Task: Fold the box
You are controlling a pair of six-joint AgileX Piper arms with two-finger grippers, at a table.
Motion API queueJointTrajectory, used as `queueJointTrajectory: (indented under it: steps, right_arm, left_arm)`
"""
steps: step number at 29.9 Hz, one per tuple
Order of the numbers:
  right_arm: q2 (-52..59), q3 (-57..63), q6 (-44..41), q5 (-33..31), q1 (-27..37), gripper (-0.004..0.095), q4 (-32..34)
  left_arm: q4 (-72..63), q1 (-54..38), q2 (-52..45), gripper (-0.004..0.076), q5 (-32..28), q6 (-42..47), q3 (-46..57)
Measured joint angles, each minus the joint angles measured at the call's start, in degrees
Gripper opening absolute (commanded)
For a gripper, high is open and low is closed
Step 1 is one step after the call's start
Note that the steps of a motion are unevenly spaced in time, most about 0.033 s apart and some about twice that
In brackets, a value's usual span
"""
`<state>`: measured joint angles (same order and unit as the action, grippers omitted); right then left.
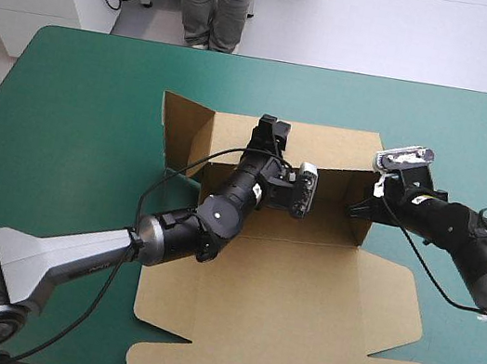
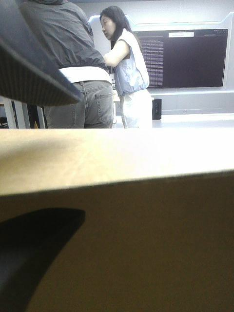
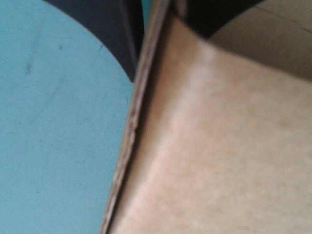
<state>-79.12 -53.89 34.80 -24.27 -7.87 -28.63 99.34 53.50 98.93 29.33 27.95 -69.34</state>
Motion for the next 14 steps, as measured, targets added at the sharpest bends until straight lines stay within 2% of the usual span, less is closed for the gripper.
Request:
queueJointTrajectory:
  steps: [7, 14]
  right_arm:
    - [-3.5, -5.9, -7.2, -3.2, -0.2, 0.0002, 6.2]
    - [-9.2, -14.4, -12.6, -7.2, -0.3, 0.0002, 12.7]
  left_arm:
    - [-0.1, 2.4, 0.0, 0.0315, 0.8, 0.0, 0.0]
    - [-0.5, 7.3, 0.0, 0.0279, 6.0, 0.2, 0.0]
